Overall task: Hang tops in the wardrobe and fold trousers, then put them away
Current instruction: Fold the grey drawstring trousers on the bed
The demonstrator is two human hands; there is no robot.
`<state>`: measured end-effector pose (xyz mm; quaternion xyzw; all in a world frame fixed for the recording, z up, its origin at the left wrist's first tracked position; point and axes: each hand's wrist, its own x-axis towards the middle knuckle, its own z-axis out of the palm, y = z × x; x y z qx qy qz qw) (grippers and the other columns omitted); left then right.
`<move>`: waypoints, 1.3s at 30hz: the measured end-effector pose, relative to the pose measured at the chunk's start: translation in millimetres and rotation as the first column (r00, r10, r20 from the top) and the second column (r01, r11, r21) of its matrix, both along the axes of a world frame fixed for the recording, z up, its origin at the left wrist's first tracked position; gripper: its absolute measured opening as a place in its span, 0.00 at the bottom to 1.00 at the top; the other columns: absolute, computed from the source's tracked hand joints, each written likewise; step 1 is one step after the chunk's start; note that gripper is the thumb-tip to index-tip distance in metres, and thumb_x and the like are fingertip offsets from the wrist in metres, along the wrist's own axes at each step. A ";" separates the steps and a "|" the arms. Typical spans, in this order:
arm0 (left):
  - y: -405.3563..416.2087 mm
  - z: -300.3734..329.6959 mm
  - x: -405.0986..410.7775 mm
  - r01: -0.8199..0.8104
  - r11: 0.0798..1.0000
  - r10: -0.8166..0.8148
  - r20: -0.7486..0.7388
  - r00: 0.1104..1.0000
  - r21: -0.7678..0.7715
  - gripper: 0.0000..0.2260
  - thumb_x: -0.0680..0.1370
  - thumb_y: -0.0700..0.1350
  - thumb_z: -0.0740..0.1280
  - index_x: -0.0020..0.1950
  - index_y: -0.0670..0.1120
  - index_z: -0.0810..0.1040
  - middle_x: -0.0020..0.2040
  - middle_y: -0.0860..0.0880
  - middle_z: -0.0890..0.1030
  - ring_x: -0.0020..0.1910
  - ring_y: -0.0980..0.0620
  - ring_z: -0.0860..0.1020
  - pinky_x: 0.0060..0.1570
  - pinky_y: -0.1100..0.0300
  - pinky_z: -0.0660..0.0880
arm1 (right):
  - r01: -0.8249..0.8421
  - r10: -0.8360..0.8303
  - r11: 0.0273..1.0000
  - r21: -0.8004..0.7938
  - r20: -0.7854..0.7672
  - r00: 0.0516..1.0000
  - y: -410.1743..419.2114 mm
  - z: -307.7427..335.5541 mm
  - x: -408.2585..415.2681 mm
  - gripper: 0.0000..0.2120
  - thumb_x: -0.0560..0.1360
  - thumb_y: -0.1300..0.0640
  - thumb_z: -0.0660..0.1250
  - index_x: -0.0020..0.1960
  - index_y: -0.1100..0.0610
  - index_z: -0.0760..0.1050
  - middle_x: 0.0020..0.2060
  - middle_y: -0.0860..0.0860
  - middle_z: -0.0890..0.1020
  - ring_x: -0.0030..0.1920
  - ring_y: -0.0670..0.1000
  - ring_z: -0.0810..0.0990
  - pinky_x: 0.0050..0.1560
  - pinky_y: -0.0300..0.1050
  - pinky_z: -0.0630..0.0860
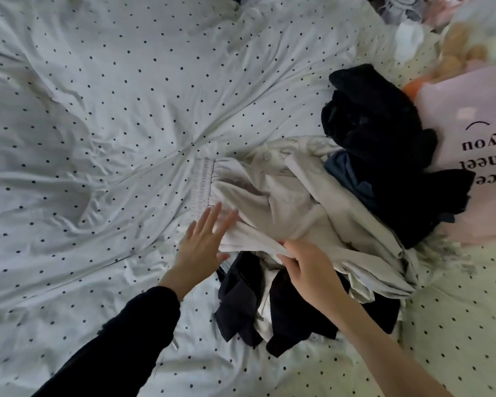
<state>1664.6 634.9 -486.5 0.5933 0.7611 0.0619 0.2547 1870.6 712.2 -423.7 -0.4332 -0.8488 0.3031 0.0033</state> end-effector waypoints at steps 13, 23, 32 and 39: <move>-72.3 18.7 18.2 -0.032 0.980 0.018 0.069 0.997 0.198 0.13 0.55 0.29 0.77 0.28 0.43 0.77 0.23 0.49 0.76 0.21 0.46 0.75 0.27 0.62 0.73 | -0.425 0.306 0.896 0.129 0.515 0.801 -46.0 -10.2 -13.2 0.43 0.74 0.39 0.63 0.77 0.50 0.42 0.77 0.53 0.45 0.77 0.55 0.42 0.70 0.63 0.33; -143.3 14.5 -10.3 -0.036 0.982 0.034 0.016 0.999 0.185 0.14 0.59 0.32 0.79 0.31 0.44 0.75 0.26 0.51 0.75 0.22 0.49 0.74 0.30 0.68 0.61 | -0.405 0.410 0.906 -0.121 0.482 0.774 -95.0 -33.6 -45.1 0.25 0.81 0.53 0.54 0.76 0.48 0.53 0.77 0.45 0.51 0.76 0.48 0.45 0.71 0.66 0.46; -217.6 -20.5 -10.0 0.050 0.927 -0.003 0.125 0.992 -0.372 0.14 0.80 0.39 0.56 0.58 0.49 0.77 0.55 0.46 0.80 0.54 0.44 0.77 0.46 0.55 0.70 | -0.327 0.490 0.848 -0.417 0.382 0.784 -144.0 -32.0 -73.4 0.24 0.80 0.48 0.57 0.74 0.51 0.61 0.73 0.50 0.63 0.72 0.52 0.61 0.68 0.52 0.63; -232.3 -39.8 -26.8 -0.180 0.944 0.249 0.242 0.938 -0.275 0.15 0.82 0.44 0.56 0.68 0.52 0.71 0.65 0.51 0.74 0.63 0.50 0.73 0.58 0.59 0.69 | -0.459 0.325 0.874 0.162 0.506 0.799 -64.2 -49.1 -162.9 0.40 0.75 0.39 0.62 0.77 0.54 0.47 0.76 0.53 0.53 0.76 0.54 0.50 0.71 0.65 0.45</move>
